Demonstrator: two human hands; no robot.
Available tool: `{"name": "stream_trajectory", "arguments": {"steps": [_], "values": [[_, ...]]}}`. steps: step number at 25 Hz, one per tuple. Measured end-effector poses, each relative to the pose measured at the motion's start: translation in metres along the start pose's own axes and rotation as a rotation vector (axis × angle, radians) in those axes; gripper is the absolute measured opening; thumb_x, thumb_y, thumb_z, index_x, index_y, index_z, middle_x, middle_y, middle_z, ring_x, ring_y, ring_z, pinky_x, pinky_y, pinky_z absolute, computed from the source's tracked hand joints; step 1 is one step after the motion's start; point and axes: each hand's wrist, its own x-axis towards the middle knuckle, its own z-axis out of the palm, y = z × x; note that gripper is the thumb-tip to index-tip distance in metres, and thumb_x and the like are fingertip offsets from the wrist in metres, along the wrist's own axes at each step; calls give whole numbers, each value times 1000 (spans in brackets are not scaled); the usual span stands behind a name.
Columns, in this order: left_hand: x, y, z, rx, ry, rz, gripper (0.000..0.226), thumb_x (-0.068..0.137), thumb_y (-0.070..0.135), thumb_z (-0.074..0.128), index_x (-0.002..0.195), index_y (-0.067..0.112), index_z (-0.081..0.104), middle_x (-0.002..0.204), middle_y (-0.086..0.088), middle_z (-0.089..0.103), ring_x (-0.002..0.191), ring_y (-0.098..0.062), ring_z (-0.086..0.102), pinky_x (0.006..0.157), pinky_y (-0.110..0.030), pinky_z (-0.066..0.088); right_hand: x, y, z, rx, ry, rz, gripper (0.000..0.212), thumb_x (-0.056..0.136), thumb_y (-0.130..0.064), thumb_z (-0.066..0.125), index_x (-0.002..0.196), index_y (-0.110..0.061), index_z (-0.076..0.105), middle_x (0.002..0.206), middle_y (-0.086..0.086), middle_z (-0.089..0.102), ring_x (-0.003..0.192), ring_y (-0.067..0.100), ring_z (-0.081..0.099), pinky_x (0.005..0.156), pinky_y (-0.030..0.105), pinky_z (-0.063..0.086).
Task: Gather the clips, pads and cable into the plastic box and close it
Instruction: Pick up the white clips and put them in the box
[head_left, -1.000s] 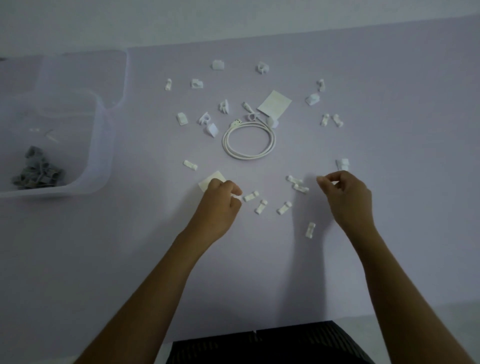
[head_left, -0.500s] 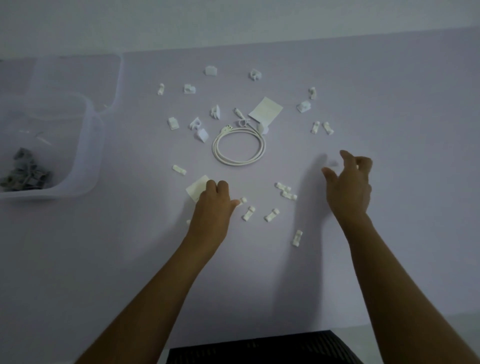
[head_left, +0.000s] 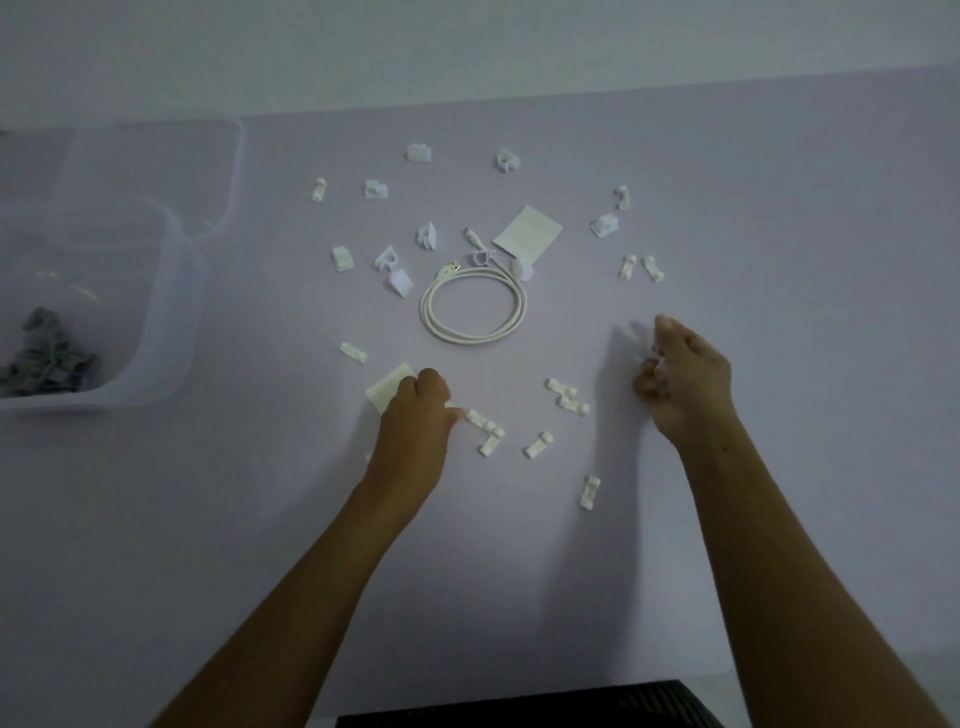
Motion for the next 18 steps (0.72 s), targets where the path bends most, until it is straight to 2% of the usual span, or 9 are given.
{"name": "stream_trajectory", "arguments": {"steps": [2, 4, 6, 8, 11, 12, 14, 16, 18], "values": [[4, 3, -9, -168, 25, -52, 31, 90, 23, 58, 116, 7, 53, 116, -13, 61, 105, -26, 58, 84, -27, 45, -1, -5, 4, 462, -187, 230, 18, 94, -19, 54, 102, -7, 65, 61, 3, 50, 46, 10, 46, 43, 19, 40], [11, 4, -21, -313, 59, -67, 30, 91, 25, 57, 117, 11, 58, 113, -5, 64, 103, -19, 58, 82, -18, 40, 0, -7, 12, 715, -304, 311, 24, 98, -19, 45, 104, -4, 63, 57, 4, 51, 44, 11, 48, 44, 18, 44], [17, 2, -26, -532, 94, -151, 19, 90, 26, 57, 102, 14, 67, 88, 5, 67, 81, -12, 59, 72, -20, 41, 0, -5, 17, 826, -362, 338, 27, 98, -21, 45, 100, -2, 64, 61, 8, 55, 47, 13, 53, 44, 19, 47], [19, 1, -32, -983, 73, -326, 14, 91, 19, 56, 91, 13, 68, 66, 7, 58, 63, -9, 48, 61, -22, 39, -2, -4, 19, 787, -376, 338, 26, 97, -23, 47, 96, -4, 65, 71, 10, 65, 56, 15, 62, 48, 20, 52], [35, -1, -33, -1575, 25, -497, 13, 94, 13, 50, 91, 5, 62, 74, -3, 58, 70, -13, 54, 61, -21, 52, 5, -12, 33, 469, -373, 268, 16, 95, -23, 53, 88, -10, 62, 78, 5, 66, 56, 12, 60, 46, 20, 49], [37, -4, -33, -1669, 48, -525, 15, 94, 12, 49, 93, 2, 61, 76, -6, 62, 73, -15, 59, 65, -22, 57, 6, -15, 34, 278, -339, 222, 13, 93, -22, 56, 86, -12, 60, 78, 4, 63, 53, 11, 55, 43, 20, 43], [104, -12, -56, -1865, 183, -488, 17, 94, 9, 47, 92, -3, 59, 74, -7, 69, 80, -18, 62, 69, -26, 60, 43, -52, 109, -169, -370, 68, 14, 91, -24, 60, 84, -11, 59, 75, 4, 56, 51, 13, 47, 42, 20, 34], [117, -16, -60, -1828, 207, -475, 16, 95, 5, 46, 87, -2, 58, 78, -9, 69, 86, -19, 60, 71, -25, 59, 46, -53, 127, -615, -336, -186, 20, 89, -30, 61, 87, -10, 61, 75, 5, 57, 54, 16, 50, 45, 23, 38], [120, -17, -59, -1674, 217, -409, 16, 95, 3, 46, 83, 2, 56, 85, -11, 62, 84, -18, 59, 72, -22, 58, 42, -45, 136, -992, -338, -408, 28, 88, -38, 60, 98, -12, 65, 93, 6, 65, 75, 23, 62, 66, 30, 47]]}}
